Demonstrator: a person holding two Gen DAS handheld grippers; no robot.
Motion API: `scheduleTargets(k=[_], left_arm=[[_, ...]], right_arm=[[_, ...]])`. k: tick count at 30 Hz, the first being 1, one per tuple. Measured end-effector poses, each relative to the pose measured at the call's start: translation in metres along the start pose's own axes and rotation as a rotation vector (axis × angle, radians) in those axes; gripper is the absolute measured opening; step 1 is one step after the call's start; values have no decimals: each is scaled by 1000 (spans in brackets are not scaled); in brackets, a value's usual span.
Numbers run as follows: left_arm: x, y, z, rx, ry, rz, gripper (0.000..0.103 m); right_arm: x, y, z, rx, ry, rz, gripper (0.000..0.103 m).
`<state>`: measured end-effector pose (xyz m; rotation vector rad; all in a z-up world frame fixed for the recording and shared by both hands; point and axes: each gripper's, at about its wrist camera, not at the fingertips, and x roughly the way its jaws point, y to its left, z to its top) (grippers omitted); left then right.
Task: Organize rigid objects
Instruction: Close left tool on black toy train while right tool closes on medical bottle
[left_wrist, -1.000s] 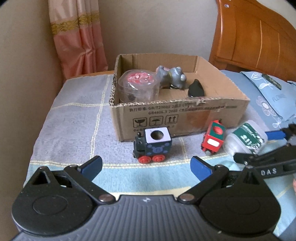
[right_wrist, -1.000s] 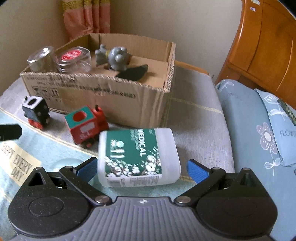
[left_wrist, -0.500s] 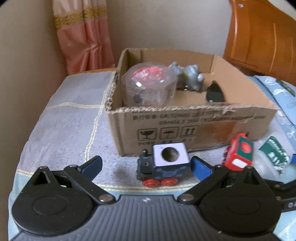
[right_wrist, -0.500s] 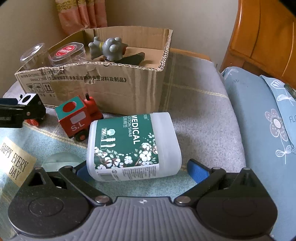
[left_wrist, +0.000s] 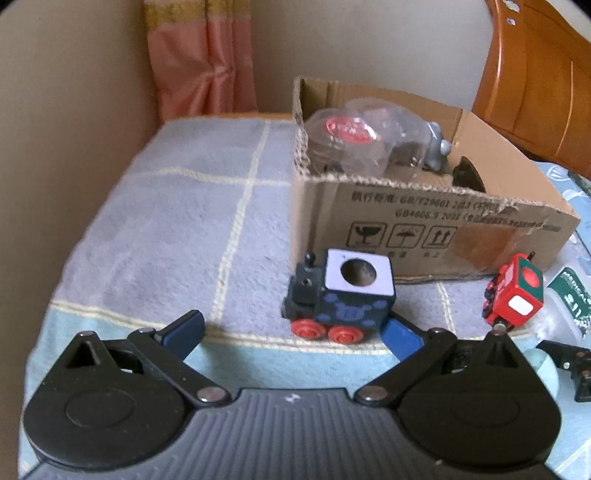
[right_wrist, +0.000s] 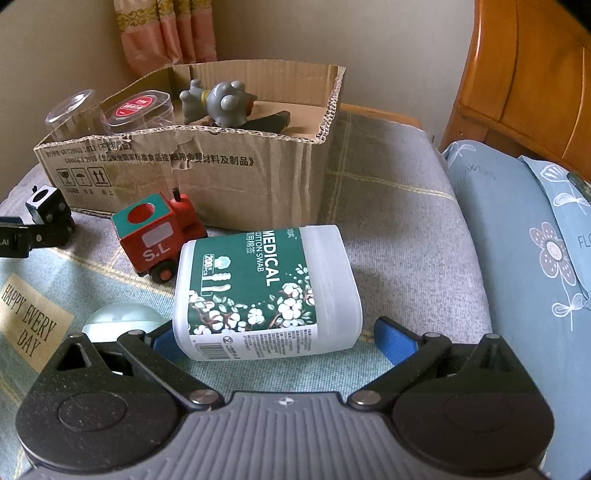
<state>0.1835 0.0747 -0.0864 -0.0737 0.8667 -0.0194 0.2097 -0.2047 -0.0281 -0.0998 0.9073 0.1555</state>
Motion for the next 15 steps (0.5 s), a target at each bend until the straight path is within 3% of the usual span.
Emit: scheduleTargets(k=[5,15], left_arm=[[7,-10,0,47,-8,39,102],[8,-15,-5,34,-60,54,102]], right_arm=[[0,0,0,1,-1,0,103],[0,0,-1,0,-4,1,103]])
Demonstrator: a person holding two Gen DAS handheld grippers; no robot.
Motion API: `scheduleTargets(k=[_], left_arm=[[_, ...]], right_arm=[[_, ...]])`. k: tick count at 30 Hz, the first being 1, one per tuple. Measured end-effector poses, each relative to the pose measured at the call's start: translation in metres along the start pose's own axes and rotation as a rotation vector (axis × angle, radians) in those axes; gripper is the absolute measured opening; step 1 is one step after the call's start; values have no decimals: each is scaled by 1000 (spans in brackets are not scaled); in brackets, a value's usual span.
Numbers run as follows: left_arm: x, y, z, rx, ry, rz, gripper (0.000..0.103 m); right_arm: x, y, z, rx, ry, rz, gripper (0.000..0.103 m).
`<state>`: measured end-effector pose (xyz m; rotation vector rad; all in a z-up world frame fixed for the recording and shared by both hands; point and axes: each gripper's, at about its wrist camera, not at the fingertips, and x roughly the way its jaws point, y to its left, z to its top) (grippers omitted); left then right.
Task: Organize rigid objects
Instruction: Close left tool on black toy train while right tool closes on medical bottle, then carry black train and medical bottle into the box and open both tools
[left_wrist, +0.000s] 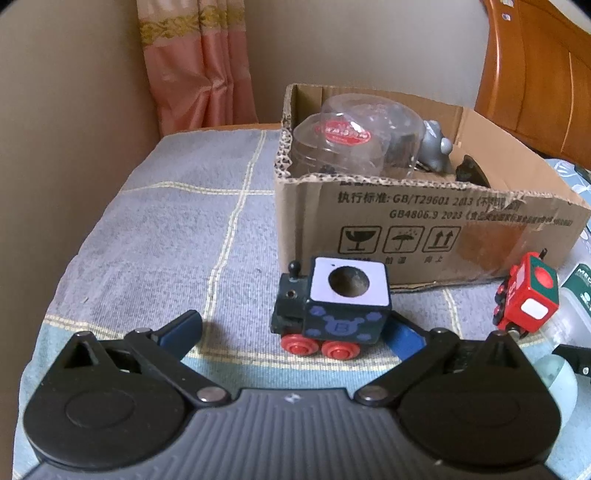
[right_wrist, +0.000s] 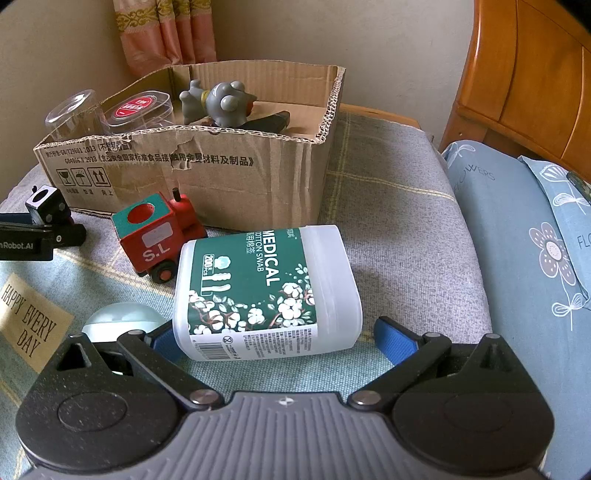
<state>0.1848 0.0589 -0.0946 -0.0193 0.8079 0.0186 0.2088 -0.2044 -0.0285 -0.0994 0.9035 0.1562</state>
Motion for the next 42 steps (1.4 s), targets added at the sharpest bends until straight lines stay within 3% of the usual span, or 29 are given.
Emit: scheduleTargets(k=[10,18,26,37,39,42], left_arm=[[-4,-1,0,-29,-10,-24,99],[-12,-1,1,-45,-23,-26,79],[-19,-3,2,-45,-43,-34,72],[-23,-3,3,-9,-46,-52,62],[-23,-3,4,16,-49,-62,55],[-23,-2,6,39,-41,-73,54]], right_arm=[[-1,0,-5,14,-41,-9,103],[0,-1,-1,6,-21,1,103],[-9,1,14,-32,-47,40,103],[-6,10,24,-137,-13,25,86],[-7,9,23,-143,-8,29,86],[-7,10,24,-153,3,37,86]])
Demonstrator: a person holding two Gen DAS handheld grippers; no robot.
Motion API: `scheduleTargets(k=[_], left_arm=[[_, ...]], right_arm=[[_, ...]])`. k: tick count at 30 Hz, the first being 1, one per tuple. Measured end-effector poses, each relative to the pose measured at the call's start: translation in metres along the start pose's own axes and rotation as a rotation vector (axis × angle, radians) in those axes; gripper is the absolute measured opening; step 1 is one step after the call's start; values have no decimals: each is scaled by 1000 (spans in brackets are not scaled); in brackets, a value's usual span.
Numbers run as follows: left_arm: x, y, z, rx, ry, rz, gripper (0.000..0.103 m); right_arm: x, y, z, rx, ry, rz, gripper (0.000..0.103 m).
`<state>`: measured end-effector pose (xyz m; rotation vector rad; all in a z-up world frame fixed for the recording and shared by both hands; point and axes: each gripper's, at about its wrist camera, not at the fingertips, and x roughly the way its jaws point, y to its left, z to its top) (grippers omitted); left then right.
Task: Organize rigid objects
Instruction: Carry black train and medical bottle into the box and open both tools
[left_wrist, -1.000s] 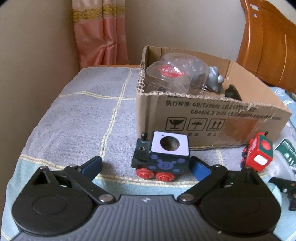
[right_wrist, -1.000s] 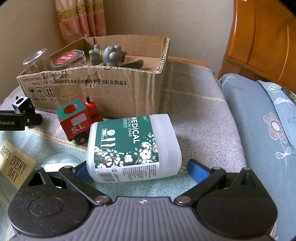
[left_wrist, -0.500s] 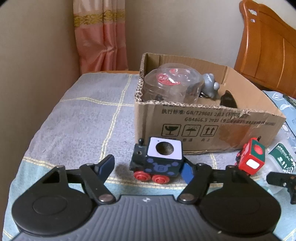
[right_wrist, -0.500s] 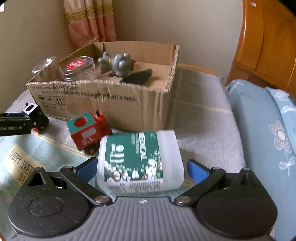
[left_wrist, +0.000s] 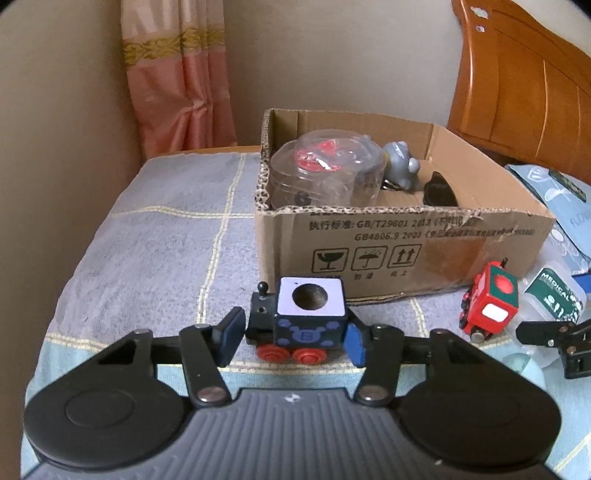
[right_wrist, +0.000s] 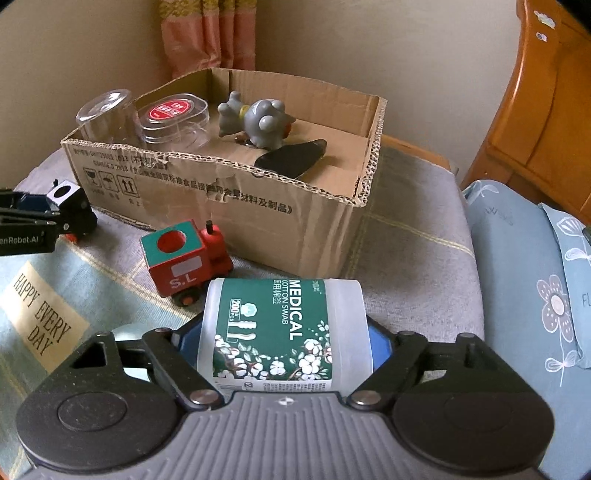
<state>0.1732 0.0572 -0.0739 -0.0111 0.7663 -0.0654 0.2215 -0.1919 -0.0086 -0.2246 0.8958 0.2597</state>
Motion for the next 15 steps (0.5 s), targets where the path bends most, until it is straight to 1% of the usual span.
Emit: scheduleTargets(k=[5,10,12,15], left_arm=[[-3,1,4,74,25,-7,54],[-15,1,10,153,38,-32,54],[-23,1,13,178,43,-56,54],[-37,-1,22,215,56,-120,54]], right_arm=[[-6,-4,2,-5,16,35,86],[-19,-10,5,-13,19,56,86],[-27,-12,7,-20,18,62,86],[-41,-13,10,-41,3,62,86]])
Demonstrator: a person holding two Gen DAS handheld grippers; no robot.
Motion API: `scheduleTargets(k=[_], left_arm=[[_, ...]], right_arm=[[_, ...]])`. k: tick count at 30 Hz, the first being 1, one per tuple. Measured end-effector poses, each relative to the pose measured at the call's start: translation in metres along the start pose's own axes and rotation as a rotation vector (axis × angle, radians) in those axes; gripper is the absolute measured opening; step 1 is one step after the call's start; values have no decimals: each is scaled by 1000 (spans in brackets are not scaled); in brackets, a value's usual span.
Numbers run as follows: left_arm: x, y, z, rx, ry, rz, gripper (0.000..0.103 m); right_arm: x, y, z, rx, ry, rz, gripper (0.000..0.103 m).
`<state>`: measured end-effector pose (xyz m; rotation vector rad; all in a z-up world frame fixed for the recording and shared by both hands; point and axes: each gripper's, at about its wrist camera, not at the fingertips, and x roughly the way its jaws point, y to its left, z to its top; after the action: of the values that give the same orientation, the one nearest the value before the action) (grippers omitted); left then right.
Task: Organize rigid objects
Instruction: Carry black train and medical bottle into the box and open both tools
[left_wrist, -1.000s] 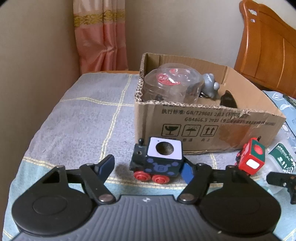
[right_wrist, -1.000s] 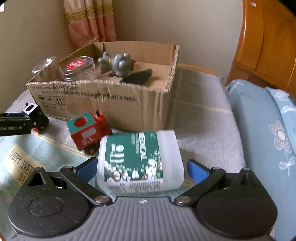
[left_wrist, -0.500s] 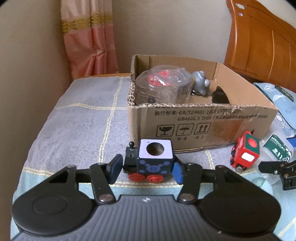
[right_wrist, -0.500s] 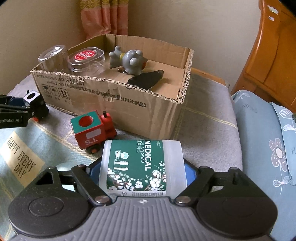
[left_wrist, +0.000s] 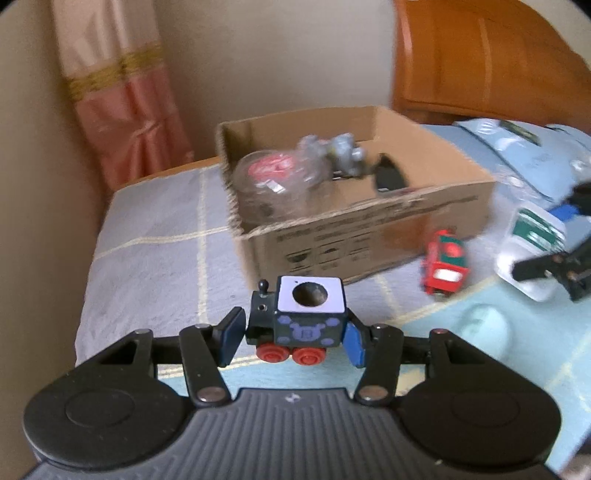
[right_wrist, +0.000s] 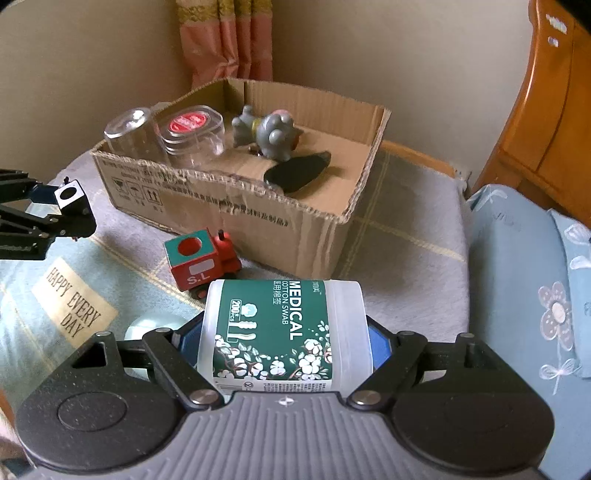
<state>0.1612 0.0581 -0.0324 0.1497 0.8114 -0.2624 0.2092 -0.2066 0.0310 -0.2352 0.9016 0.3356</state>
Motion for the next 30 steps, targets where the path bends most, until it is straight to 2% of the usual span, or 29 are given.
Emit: scheduleTargets(k=[5,7,11,15,19,21,23,25,30], left_arm=[[-26,-15,23,81,-22,-98,53],[-32,-21,36,106,-42,-130,44],[-35,-34,65,123,-89,-165,43],[-30,-43,77,139,-109,-147,44],[-35,-51,60,197,-102,-124,49],[-35,-52,47,203,-90,-111,64],[-30,-52,34,186,-85,-67,74],[-19,-51,24,165,-68,-28,74],[18,-44,8,28,23,20,73]], right_arm=[[-26,-5,13,-10,-48,24,86],[-35,-7,21,-16,-75,25,86],[-46,-7,36,-27,-128,13,86],[-47,-9,39,-22,-143,14,86],[-50,-12,35,-20,-148,15,86],[-49,-14,34,-10,-146,18,86],[-46,-17,33,7,-144,21,86],[-43,-17,32,15,-140,25,86],[-41,-13,29,21,-138,20,86]])
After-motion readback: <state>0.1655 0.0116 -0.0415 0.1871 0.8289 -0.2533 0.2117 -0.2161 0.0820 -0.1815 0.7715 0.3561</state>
